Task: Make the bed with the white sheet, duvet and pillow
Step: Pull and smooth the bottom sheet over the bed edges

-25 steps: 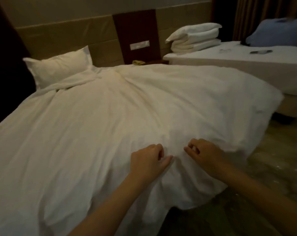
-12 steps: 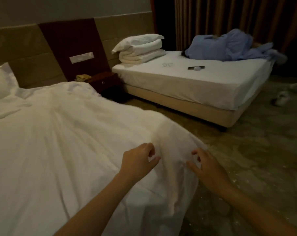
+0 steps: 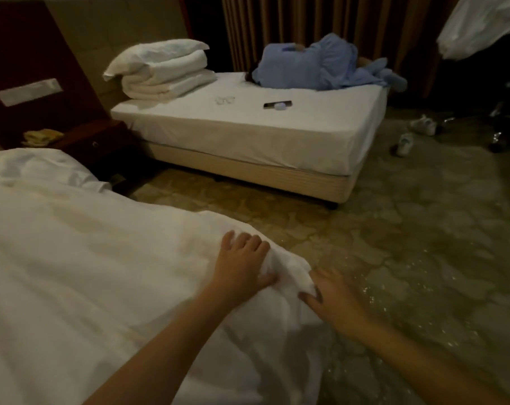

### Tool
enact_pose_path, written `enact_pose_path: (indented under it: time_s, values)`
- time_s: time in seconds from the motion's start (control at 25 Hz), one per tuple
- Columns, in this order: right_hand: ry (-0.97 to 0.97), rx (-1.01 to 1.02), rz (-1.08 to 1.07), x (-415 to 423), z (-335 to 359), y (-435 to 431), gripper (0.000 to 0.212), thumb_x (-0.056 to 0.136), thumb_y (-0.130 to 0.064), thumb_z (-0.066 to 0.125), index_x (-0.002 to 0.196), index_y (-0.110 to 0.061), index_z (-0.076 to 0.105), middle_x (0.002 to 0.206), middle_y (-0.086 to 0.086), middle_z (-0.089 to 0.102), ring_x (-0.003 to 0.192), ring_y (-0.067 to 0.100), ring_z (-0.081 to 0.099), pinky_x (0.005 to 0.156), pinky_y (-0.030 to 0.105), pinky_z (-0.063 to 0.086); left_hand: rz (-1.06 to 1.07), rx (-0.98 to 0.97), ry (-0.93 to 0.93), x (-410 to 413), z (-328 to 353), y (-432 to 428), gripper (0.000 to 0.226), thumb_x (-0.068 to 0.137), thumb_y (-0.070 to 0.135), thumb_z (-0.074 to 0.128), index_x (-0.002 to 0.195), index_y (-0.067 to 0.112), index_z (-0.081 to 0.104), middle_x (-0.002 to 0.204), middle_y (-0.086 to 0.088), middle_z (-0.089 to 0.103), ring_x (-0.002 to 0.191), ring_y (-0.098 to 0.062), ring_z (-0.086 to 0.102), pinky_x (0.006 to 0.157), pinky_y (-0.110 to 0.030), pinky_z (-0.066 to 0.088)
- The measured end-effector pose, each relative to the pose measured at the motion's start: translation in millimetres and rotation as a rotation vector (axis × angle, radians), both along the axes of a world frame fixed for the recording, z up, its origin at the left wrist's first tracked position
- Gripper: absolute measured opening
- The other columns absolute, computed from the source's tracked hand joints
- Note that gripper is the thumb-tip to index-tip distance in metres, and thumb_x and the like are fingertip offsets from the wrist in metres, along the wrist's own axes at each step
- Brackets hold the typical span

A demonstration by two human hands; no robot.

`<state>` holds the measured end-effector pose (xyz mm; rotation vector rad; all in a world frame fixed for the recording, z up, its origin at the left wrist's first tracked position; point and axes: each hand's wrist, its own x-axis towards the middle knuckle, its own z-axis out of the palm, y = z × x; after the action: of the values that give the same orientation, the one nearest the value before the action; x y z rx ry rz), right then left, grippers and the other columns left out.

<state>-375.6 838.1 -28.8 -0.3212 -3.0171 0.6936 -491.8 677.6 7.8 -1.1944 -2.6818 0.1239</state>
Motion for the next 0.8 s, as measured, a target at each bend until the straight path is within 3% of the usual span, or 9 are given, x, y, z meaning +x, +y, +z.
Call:
enact_pose_path:
  time_s: [0.12,0.24,0.32,0.4,0.44,0.6,0.64,0.72,0.8]
  values:
    - [0.099,-0.003,0.156,16.1,-6.6,-21.5,0.049,0.091,-0.054,0.025,0.108,-0.021,0.057,0.110,-0.007,0.055,0.097,0.009,0.046,0.082,0.024,0.036,-0.145,0.182,0.083,7.2,-17.0,-23.2,0.036,0.075,0.043,0.072,0.102,0.022,0.061,0.103,0.002,0.064,0.100,-0.024,0.057,0.092,-0.042,0.041]
    - [0.222,0.004,0.263,15.7,-22.3,-18.2,0.054,0.085,-0.071,0.030,0.080,-0.027,0.060,0.077,-0.014,0.055,0.070,0.006,0.051,0.068,0.021,0.039,-0.205,0.367,0.173,11.0,-39.5,-42.8,0.041,0.061,0.031,0.076,0.091,0.021,0.051,0.087,-0.001,0.063,0.088,-0.021,0.050,0.084,-0.035,0.039]
    - [0.066,-0.272,0.230,5.1,-8.5,-4.5,0.073,0.076,-0.084,0.020,0.073,-0.023,0.058,0.067,-0.010,0.053,0.060,0.006,0.047,0.062,0.020,0.039,-0.187,0.405,0.182,14.2,-43.1,-43.0,0.036,0.068,0.031,0.072,0.092,0.020,0.048,0.087,-0.003,0.060,0.087,-0.020,0.047,0.083,-0.034,0.037]
    - [0.027,-0.521,0.052,-17.2,7.8,7.4,0.063,0.082,-0.075,0.030,0.075,-0.018,0.056,0.065,-0.005,0.055,0.054,0.007,0.048,0.052,0.019,0.039,-0.180,0.429,0.182,17.1,-42.7,-39.8,0.026,0.079,0.034,0.064,0.094,0.019,0.048,0.089,-0.004,0.059,0.086,-0.020,0.048,0.083,-0.034,0.039]
    - [-0.015,-0.519,-0.049,-35.1,7.1,12.2,0.053,0.086,-0.067,0.038,0.082,-0.016,0.053,0.072,-0.003,0.057,0.058,0.009,0.052,0.051,0.019,0.039,-0.179,0.429,0.182,17.1,-41.6,-40.2,0.025,0.081,0.035,0.062,0.095,0.019,0.049,0.089,-0.004,0.059,0.086,-0.020,0.049,0.083,-0.034,0.040]
    - [-0.340,-0.594,-0.096,-73.3,-1.7,15.9,0.030,0.099,-0.037,0.043,0.099,-0.010,0.055,0.100,0.012,0.060,0.084,0.022,0.059,0.074,0.032,0.051,-0.165,0.365,0.172,17.4,-39.8,-38.7,0.021,0.083,0.032,0.059,0.097,0.019,0.049,0.091,-0.005,0.059,0.086,-0.021,0.049,0.082,-0.036,0.042]
    - [-0.332,-0.690,-0.107,-72.8,-2.8,18.7,0.029,0.101,-0.030,0.041,0.106,-0.007,0.057,0.104,0.014,0.060,0.090,0.025,0.059,0.076,0.032,0.049,-0.159,0.355,0.164,17.6,-37.6,-35.9,0.020,0.082,0.030,0.058,0.097,0.020,0.048,0.092,-0.005,0.059,0.087,-0.021,0.049,0.083,-0.037,0.042]
    - [-0.233,-0.877,-0.181,-58.0,4.2,28.2,0.030,0.101,-0.024,0.040,0.116,-0.004,0.057,0.098,0.009,0.059,0.087,0.021,0.058,0.065,0.027,0.048,-0.154,0.359,0.154,17.3,-26.7,-26.5,0.018,0.081,0.026,0.054,0.096,0.021,0.047,0.092,-0.006,0.061,0.088,-0.020,0.048,0.083,-0.037,0.041]
    - [-0.056,-0.964,-0.272,-41.4,19.5,46.0,0.027,0.101,-0.024,0.041,0.108,-0.007,0.061,0.084,0.001,0.057,0.075,0.015,0.055,0.062,0.027,0.050,-0.150,0.438,0.132,16.0,-5.7,-9.2,0.017,0.079,0.021,0.050,0.096,0.020,0.047,0.090,-0.009,0.061,0.087,-0.019,0.047,0.083,-0.033,0.040]
